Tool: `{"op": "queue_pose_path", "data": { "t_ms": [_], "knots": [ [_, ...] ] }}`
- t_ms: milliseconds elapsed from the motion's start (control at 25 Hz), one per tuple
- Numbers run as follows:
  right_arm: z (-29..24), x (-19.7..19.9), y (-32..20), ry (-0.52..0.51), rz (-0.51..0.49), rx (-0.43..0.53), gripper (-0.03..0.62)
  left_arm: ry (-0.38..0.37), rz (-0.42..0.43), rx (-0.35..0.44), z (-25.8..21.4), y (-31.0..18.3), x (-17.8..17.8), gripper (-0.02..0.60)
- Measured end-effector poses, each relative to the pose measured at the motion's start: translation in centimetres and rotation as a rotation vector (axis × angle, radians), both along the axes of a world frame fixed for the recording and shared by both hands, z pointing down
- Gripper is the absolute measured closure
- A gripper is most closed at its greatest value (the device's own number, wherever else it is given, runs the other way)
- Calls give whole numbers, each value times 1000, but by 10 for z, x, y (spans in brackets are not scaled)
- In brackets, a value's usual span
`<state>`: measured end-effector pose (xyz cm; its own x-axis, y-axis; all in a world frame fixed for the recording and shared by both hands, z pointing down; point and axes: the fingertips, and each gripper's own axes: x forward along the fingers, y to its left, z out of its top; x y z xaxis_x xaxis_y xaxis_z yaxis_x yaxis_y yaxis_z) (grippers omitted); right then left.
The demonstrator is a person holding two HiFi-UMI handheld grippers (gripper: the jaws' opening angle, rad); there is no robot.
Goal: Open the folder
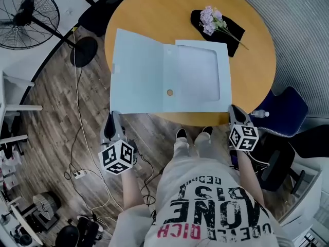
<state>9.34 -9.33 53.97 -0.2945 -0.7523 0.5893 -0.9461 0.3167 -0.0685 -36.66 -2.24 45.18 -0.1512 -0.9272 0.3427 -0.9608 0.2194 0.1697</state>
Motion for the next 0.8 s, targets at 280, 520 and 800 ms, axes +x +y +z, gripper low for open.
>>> {"op": "queue_pose_path", "data": {
  "t_ms": [280, 520, 800],
  "knots": [
    [-1, 0, 0, 1, 3, -2, 582, -4, -27, -54, 24, 0, -15, 548],
    [0, -1, -1, 2, -1, -1, 582, 4, -56, -90, 43, -1, -27, 543],
    [1, -1, -2, 2, 2, -3, 582, 19, -82, -131, 61, -3, -37, 535]
  ]
}}
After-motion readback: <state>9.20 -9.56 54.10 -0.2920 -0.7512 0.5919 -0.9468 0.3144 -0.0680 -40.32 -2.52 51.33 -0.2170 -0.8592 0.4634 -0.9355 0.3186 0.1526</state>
